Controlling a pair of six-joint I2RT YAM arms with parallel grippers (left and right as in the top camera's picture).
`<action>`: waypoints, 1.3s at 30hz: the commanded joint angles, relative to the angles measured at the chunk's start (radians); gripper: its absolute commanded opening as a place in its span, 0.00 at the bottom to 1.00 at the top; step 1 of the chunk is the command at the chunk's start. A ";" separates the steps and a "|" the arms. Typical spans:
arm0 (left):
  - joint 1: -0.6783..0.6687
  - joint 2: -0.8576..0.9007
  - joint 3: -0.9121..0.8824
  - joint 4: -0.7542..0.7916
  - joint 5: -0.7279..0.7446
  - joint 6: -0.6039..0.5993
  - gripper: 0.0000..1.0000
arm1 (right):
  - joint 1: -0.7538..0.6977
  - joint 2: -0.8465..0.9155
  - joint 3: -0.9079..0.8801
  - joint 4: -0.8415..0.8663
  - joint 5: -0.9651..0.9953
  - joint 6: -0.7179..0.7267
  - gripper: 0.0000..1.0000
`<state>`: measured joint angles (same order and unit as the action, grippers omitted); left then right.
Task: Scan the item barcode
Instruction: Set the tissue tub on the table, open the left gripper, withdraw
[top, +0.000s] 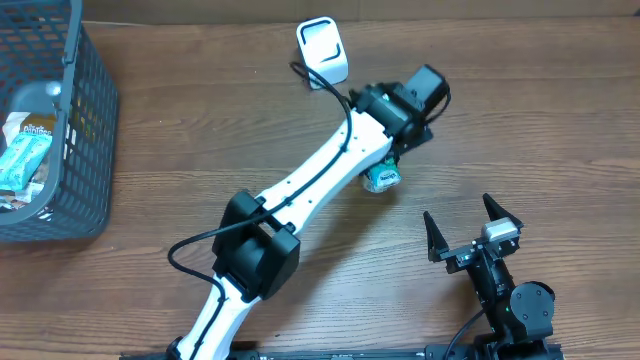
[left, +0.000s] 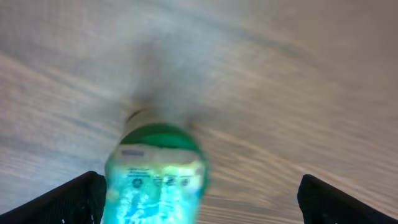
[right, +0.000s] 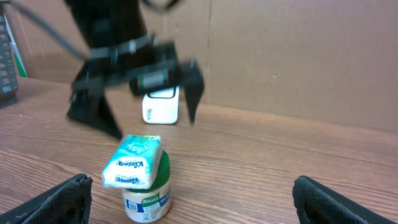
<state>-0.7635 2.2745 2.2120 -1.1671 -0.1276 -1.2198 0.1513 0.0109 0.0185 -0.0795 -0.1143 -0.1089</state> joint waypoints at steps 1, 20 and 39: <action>0.040 -0.008 0.109 -0.029 -0.006 0.100 1.00 | 0.003 -0.008 -0.010 0.003 0.013 -0.003 1.00; 0.629 -0.014 0.889 -0.522 -0.074 0.269 1.00 | 0.003 -0.008 -0.010 0.003 0.013 -0.003 1.00; 1.252 -0.070 0.929 -0.522 0.013 0.323 1.00 | 0.003 -0.008 -0.010 0.003 0.013 -0.003 1.00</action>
<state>0.4091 2.2364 3.1222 -1.6844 -0.1162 -0.9127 0.1513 0.0109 0.0181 -0.0795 -0.1139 -0.1089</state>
